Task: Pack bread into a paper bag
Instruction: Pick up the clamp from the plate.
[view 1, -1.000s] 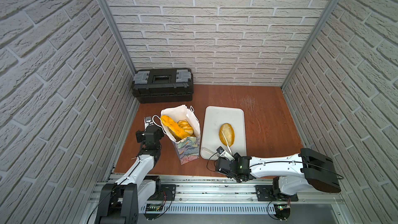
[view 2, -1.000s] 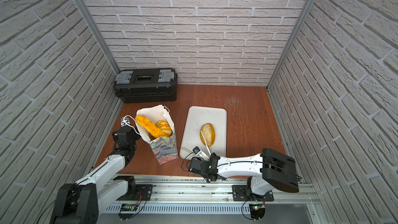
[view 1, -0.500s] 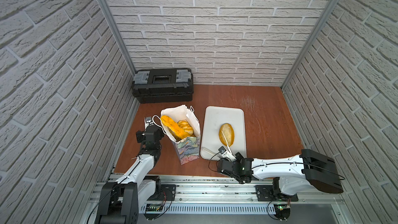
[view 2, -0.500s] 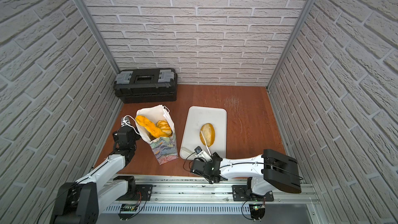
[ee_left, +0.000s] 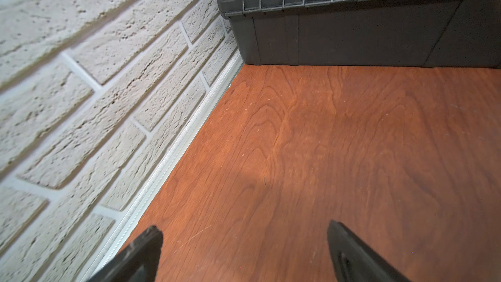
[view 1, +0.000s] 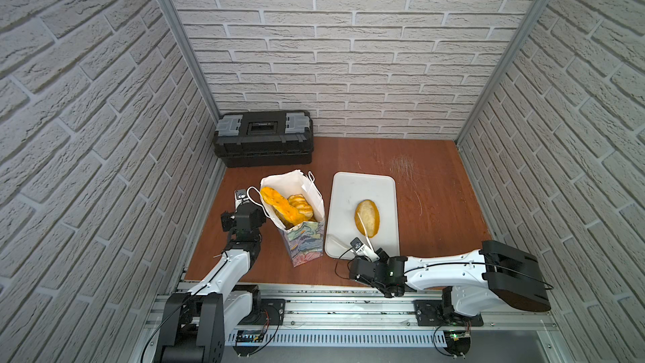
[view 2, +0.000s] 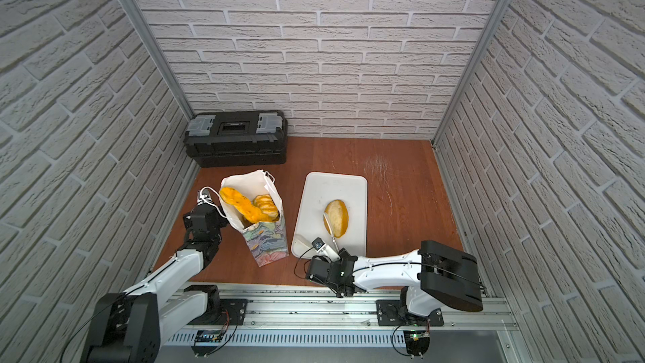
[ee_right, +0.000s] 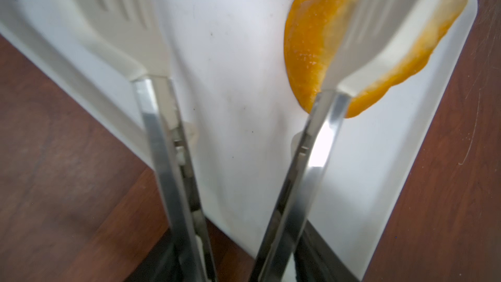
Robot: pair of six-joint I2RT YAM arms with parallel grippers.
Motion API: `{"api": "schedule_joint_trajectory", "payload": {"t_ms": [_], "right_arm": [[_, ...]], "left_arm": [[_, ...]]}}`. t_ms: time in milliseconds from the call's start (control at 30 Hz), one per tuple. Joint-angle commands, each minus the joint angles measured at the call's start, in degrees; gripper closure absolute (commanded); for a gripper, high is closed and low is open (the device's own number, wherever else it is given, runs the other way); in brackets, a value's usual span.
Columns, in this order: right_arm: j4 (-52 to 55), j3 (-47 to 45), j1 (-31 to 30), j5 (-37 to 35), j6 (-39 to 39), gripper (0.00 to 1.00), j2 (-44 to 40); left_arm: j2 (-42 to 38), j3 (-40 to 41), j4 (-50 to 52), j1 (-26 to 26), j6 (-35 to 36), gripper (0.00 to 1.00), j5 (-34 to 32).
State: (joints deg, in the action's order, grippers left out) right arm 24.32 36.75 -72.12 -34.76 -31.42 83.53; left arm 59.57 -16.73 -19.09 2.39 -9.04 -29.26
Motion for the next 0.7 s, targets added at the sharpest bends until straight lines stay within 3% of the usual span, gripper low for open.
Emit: {"api": "schedule_joint_trajectory", "payload": {"t_ms": [0, 67, 433, 667], "right_arm": [[0.3, 0.4, -0.3, -1.4, -0.6, 0.54, -3.3], [1.3, 0.3, -0.3, -1.7, -0.7, 0.59, -4.8], [9.5, 4.0, -0.3, 0.2, 0.7, 0.61, -15.9], [15.8, 7.8, -0.3, -3.3, 0.9, 0.61, -21.7]], "left_arm": [[-0.3, -0.3, -2.4, 0.3, 0.2, 0.02, 0.3], [-0.3, -0.3, -2.6, 0.4, 0.3, 0.02, 0.3], [0.0, -0.4, -2.6, 0.5, 0.5, 0.02, 0.3], [0.0, -0.5, -2.6, 0.6, 0.5, 0.02, 0.3]]}}
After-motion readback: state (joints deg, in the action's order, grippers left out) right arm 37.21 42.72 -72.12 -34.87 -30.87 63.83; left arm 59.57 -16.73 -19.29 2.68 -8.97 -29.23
